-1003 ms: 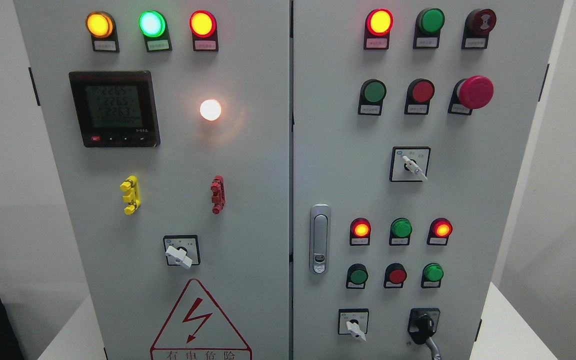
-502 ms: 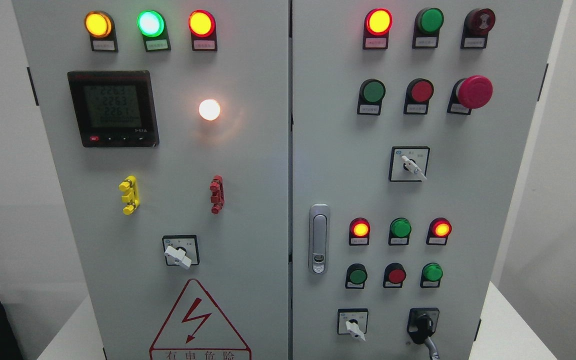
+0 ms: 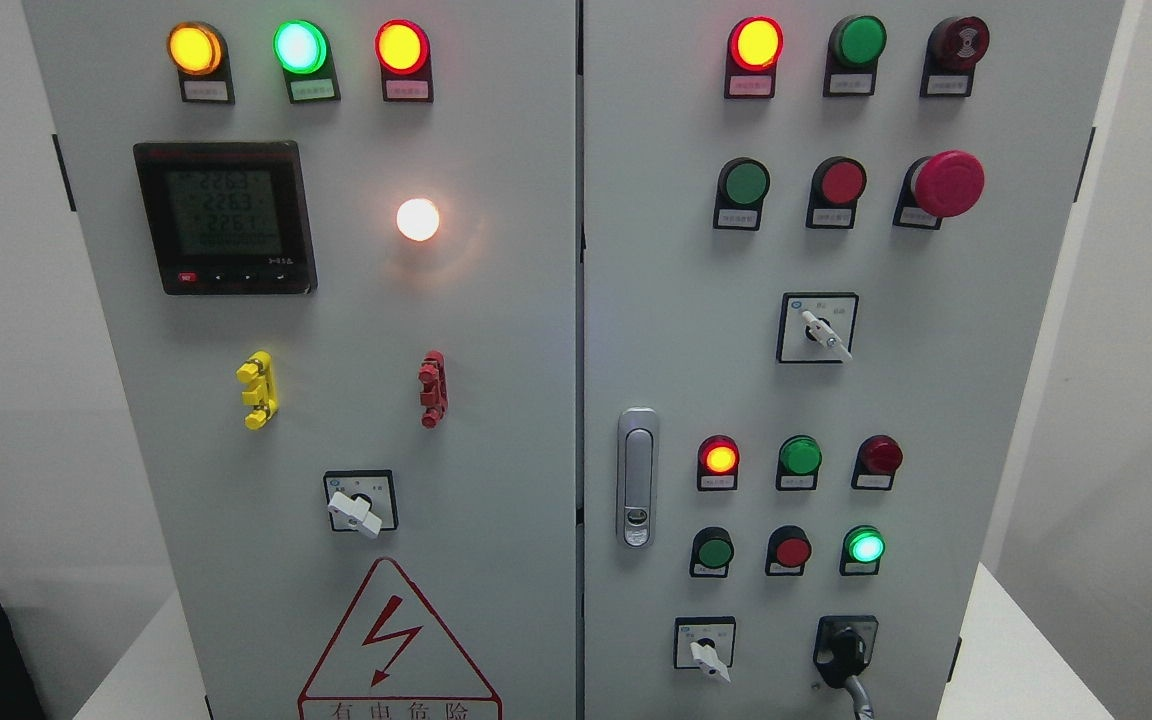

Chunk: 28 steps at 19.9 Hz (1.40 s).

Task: Trip black knob to open circuit

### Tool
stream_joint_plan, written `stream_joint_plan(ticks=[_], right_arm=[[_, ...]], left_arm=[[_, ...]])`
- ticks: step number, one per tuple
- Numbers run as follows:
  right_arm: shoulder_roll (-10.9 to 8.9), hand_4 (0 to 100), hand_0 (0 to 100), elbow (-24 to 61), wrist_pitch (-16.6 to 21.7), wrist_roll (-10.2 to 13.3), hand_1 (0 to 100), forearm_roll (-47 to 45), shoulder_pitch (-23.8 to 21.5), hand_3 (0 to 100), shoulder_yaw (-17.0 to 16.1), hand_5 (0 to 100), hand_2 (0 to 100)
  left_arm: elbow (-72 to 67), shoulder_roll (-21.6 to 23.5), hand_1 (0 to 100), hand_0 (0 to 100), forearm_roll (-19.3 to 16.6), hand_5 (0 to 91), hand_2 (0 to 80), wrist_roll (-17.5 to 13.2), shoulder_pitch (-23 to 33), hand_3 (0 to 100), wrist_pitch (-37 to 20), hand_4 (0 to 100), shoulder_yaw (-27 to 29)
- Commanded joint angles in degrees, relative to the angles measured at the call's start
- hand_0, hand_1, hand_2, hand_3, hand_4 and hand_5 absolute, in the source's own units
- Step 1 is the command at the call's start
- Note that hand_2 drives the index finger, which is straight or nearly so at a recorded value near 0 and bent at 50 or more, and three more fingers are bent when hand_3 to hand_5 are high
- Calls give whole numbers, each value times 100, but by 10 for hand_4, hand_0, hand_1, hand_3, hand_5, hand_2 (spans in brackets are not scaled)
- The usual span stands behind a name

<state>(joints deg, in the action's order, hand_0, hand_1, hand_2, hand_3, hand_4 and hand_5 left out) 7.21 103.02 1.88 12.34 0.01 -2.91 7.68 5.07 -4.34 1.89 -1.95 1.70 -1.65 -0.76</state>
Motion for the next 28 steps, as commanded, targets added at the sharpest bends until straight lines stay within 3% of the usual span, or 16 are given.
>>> stream_joint_plan(ticks=[1, 21, 28], right_arm=[[44, 962, 881, 209, 111, -179, 956, 17, 151, 1000, 295, 841, 0], [35, 958, 888, 148, 128, -153, 959, -44, 151, 1000, 199, 839, 0], [17, 956, 890, 95, 155, -170, 964, -53, 133, 1000, 23, 837, 0]], left_arm=[[-6, -5, 389, 120, 14, 0, 0, 2, -3, 0, -2, 0, 5], [-6, -5, 389, 120, 14, 0, 0, 2, -3, 0, 7, 0, 5], [-6, -5, 389, 120, 14, 0, 0, 2, -3, 0, 7, 0, 5]])
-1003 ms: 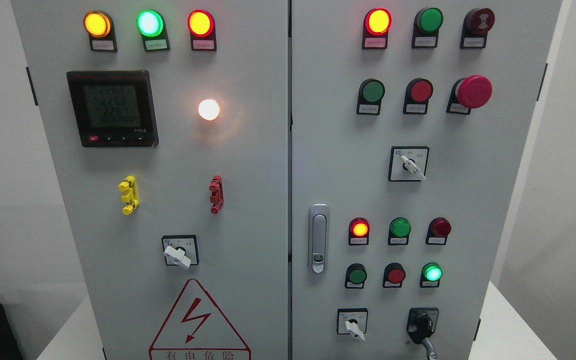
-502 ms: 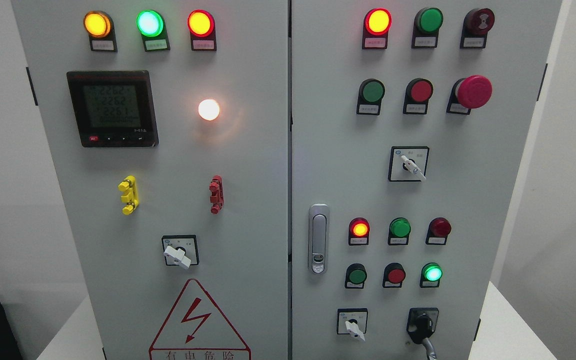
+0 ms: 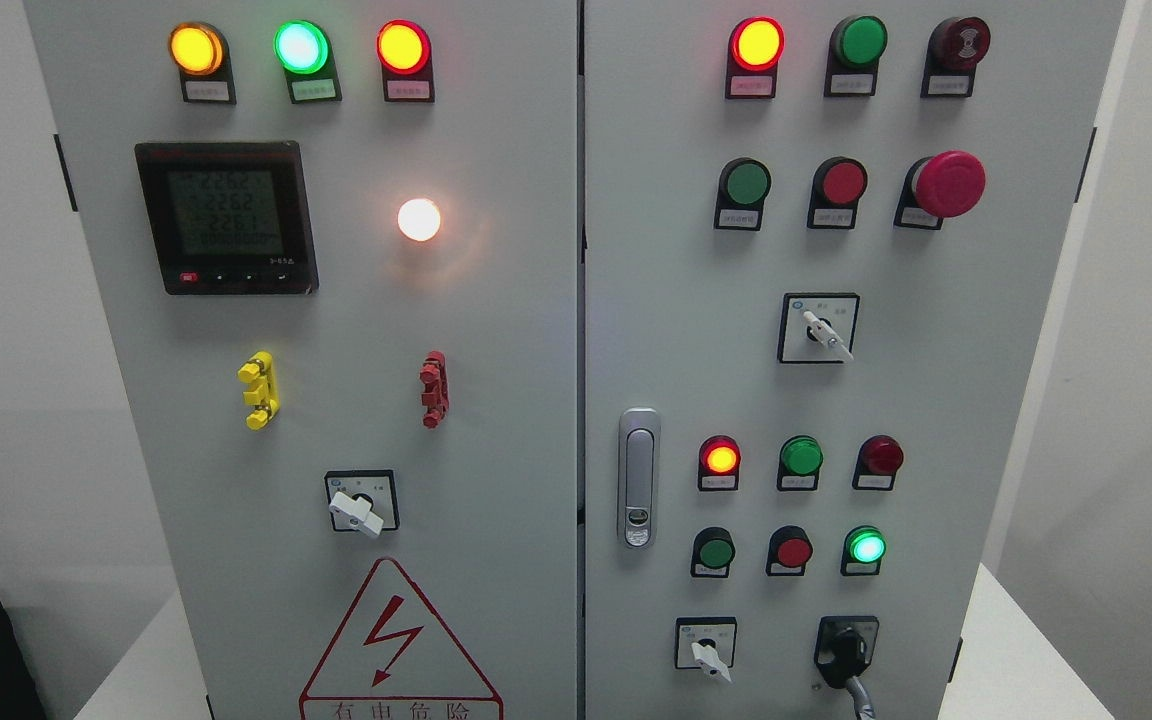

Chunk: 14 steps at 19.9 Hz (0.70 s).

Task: Trip black knob to open circuit

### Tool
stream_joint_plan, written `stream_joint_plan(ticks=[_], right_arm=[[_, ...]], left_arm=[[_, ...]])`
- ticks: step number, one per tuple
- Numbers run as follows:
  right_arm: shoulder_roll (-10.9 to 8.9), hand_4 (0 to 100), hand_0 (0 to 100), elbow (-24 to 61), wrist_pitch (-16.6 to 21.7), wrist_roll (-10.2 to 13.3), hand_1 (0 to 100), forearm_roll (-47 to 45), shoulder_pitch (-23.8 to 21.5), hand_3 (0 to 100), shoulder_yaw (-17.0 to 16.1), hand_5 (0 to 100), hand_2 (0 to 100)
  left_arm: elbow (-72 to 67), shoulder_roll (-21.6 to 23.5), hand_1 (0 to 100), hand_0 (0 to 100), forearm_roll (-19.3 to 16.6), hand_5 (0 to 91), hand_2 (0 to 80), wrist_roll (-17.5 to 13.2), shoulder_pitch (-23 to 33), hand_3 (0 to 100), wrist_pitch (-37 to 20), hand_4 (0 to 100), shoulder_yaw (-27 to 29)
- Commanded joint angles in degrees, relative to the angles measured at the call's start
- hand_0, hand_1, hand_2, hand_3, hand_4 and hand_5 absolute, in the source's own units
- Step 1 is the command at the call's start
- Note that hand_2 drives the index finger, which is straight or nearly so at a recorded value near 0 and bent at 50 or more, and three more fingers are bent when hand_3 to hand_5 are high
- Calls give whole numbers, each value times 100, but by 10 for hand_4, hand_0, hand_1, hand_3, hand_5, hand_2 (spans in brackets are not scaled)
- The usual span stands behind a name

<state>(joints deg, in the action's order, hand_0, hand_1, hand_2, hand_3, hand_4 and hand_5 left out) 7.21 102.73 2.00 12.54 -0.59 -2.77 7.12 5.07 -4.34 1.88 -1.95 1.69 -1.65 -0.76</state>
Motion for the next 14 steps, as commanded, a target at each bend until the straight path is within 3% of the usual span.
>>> stream_joint_plan(ticks=[1, 14], right_arm=[[17, 956, 890, 125, 142, -191, 964, 6, 119, 1000, 53, 837, 0], [26, 954, 894, 99, 151, -226, 971, -3, 110, 1000, -246, 835, 0]], left_arm=[[-6, -5, 389, 120, 14, 0, 0, 2, -2, 0, 7, 0, 5], [-6, -5, 389, 120, 14, 0, 0, 2, -2, 0, 7, 0, 5]])
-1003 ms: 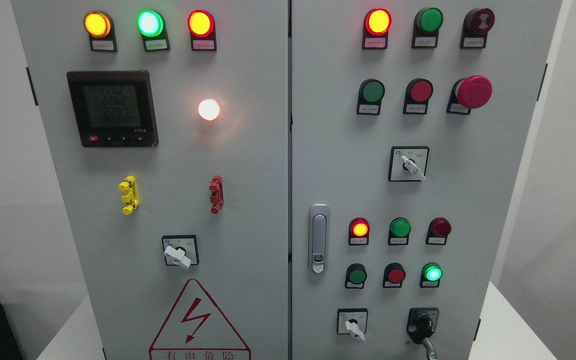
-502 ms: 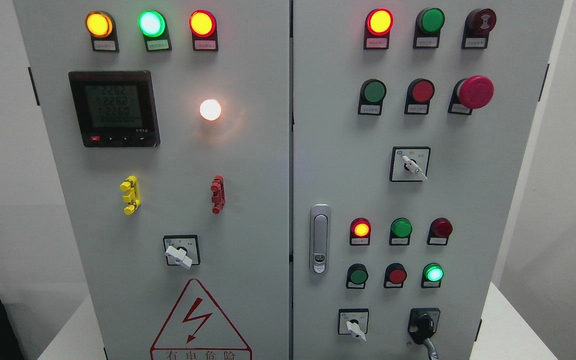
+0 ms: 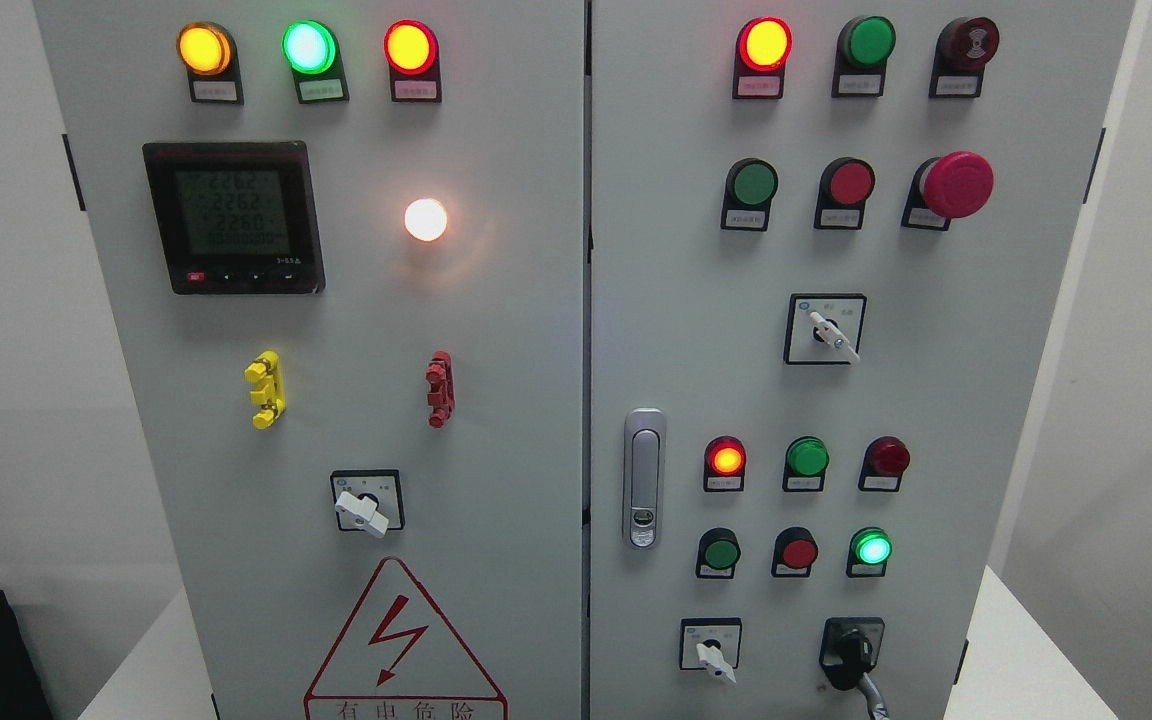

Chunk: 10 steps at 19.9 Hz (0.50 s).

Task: Trip black knob to open circuit

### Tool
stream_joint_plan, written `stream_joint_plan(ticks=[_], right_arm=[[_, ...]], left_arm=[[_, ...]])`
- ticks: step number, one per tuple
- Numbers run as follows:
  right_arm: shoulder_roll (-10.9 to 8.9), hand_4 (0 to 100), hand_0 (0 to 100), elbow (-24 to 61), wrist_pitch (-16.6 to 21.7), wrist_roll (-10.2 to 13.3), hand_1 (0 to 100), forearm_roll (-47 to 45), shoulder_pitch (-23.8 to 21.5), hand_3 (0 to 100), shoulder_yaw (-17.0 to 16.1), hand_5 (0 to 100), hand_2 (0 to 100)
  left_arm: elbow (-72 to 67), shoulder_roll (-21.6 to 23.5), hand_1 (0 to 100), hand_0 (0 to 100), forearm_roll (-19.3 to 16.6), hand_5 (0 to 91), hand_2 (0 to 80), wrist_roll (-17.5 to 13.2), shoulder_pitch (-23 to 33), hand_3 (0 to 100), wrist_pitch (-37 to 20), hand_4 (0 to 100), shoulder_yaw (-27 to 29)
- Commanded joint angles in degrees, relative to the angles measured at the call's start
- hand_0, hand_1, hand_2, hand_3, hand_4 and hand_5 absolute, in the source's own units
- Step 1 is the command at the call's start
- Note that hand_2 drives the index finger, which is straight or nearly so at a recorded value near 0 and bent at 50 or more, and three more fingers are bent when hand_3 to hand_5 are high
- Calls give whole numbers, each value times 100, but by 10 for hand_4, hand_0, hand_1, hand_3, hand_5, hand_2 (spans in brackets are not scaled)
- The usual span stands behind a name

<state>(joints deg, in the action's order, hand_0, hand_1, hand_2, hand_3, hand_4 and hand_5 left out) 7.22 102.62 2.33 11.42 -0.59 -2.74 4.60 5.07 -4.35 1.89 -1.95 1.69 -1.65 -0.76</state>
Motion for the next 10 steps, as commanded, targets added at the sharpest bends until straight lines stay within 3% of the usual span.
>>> stream_joint_plan(ticks=[1, 10], right_arm=[[25, 954, 895, 83, 119, -114, 972, -2, 107, 1000, -3, 834, 0], [-10, 946, 921, 65, 128, -114, 997, -187, 72, 1000, -161, 822, 0]], left_arm=[[-6, -5, 389, 120, 14, 0, 0, 2, -2, 0, 7, 0, 5], [-6, -5, 389, 120, 14, 0, 0, 2, -2, 0, -2, 0, 5]])
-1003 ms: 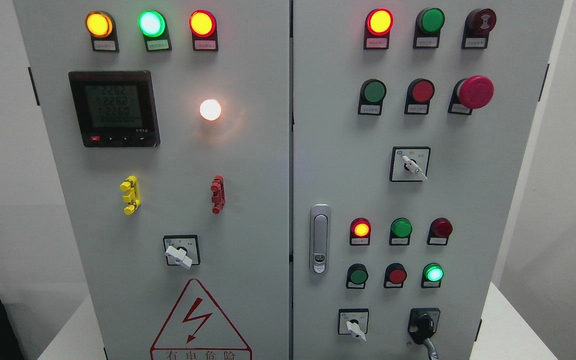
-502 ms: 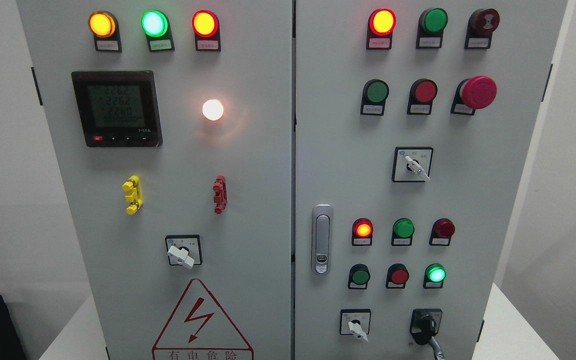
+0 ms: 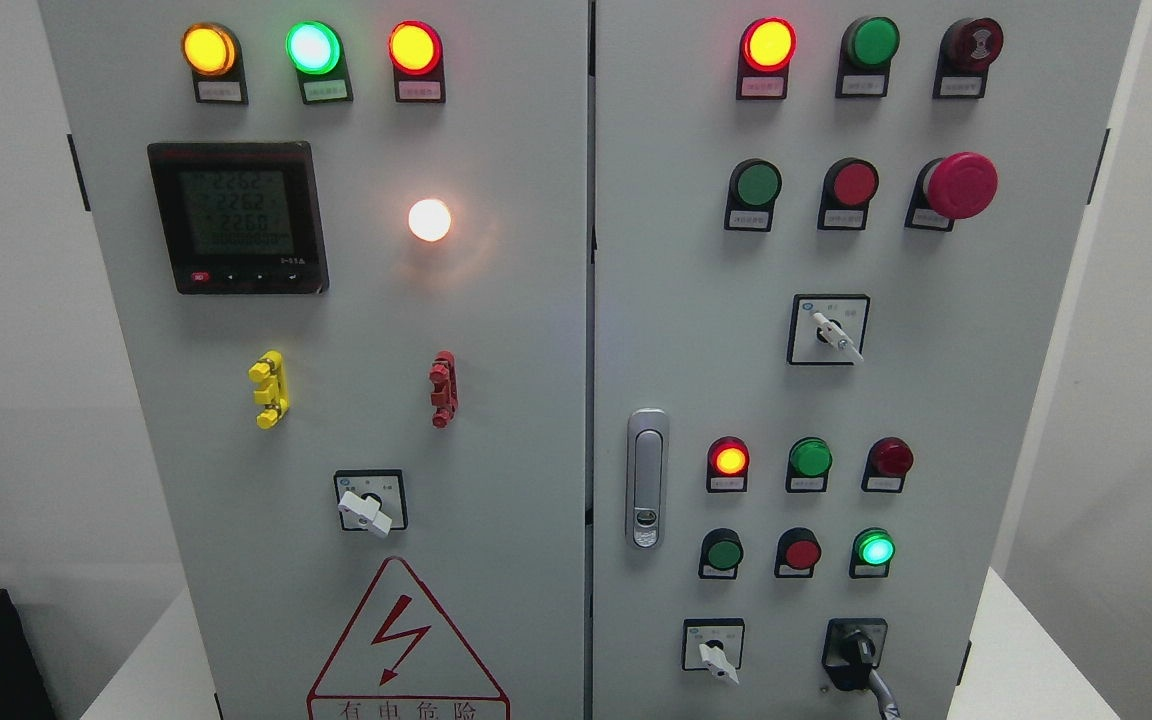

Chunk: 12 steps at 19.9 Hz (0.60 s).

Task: Trip black knob to open circuit

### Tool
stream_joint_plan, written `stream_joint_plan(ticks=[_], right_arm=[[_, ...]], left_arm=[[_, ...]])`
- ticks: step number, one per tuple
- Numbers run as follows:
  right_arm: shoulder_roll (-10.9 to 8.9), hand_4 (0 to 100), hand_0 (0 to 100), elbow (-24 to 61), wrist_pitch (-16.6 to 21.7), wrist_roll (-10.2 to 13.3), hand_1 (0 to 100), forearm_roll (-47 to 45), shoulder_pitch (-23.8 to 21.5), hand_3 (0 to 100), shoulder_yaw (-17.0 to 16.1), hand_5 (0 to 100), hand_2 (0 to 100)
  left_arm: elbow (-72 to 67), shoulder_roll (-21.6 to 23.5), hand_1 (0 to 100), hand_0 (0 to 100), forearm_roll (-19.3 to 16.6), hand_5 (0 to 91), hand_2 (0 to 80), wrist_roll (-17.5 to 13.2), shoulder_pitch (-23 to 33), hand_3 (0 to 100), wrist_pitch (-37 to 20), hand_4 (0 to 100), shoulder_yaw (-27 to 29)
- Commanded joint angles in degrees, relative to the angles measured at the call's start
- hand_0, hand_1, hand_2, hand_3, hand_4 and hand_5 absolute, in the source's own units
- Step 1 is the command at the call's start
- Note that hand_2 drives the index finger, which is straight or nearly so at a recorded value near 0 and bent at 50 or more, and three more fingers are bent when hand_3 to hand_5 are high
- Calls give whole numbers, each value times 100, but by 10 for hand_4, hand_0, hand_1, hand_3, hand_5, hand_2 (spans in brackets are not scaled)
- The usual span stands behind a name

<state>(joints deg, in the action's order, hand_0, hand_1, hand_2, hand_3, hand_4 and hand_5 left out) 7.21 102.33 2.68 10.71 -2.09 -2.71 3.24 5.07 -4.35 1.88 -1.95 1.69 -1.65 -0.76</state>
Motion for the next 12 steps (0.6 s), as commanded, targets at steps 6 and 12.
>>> stream_joint_plan(ticks=[6, 12], right_arm=[[-18, 935, 868, 130, 110, -43, 857, -54, 8, 1000, -95, 834, 15], [-27, 930, 711, 331, 128, 36, 739, -142, -247, 1000, -69, 821, 22]], left_arm=[[-6, -5, 389, 120, 14, 0, 0, 2, -2, 0, -2, 0, 5], [-6, -5, 389, 120, 14, 0, 0, 2, -11, 0, -2, 0, 5]])
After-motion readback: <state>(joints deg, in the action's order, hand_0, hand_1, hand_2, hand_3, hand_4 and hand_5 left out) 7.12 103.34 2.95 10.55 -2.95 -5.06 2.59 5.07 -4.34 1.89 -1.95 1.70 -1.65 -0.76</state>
